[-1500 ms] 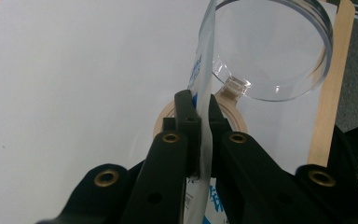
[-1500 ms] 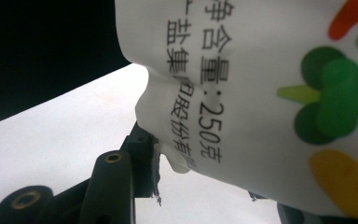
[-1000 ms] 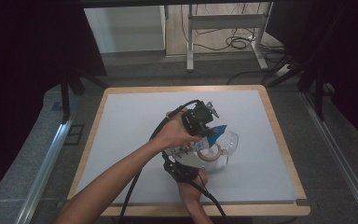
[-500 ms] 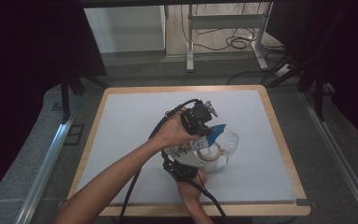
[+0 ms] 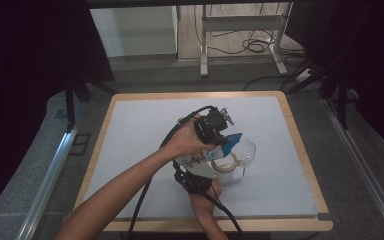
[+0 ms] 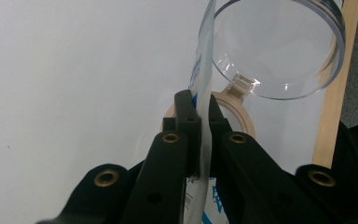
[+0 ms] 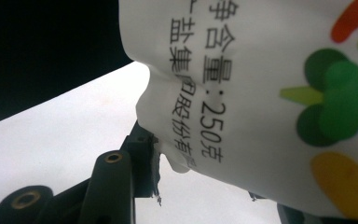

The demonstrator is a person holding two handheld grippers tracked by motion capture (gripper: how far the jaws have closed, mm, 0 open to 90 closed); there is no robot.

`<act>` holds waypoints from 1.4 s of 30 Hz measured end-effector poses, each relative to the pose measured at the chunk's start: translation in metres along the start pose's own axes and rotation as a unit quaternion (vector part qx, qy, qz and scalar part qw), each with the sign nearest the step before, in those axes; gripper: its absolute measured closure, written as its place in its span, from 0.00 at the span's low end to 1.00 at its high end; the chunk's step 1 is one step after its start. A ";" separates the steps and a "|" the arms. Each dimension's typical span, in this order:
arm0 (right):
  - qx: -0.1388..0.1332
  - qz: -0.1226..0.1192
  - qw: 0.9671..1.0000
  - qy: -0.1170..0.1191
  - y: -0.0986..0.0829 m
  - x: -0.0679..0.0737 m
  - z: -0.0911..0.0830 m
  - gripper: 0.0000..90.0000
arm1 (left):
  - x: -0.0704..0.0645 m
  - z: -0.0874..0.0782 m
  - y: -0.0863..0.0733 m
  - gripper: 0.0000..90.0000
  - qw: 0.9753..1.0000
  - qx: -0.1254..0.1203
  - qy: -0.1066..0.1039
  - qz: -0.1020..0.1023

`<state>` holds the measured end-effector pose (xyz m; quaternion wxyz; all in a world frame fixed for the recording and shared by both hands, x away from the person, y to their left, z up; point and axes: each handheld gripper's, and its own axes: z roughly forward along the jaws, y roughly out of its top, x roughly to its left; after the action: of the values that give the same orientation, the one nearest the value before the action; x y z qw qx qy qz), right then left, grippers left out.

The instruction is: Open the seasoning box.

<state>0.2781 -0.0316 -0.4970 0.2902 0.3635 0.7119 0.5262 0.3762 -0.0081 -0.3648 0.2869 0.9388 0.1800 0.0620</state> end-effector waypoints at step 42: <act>-0.004 0.017 1.000 -0.004 -0.001 0.000 0.003 0.61 | -0.002 0.010 0.006 1.00 1.000 0.027 0.004 0.013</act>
<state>0.2800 -0.0306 -0.4990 0.2857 0.3767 0.7020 0.5326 0.3783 -0.0184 -0.3694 0.2594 0.9484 0.1703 0.0648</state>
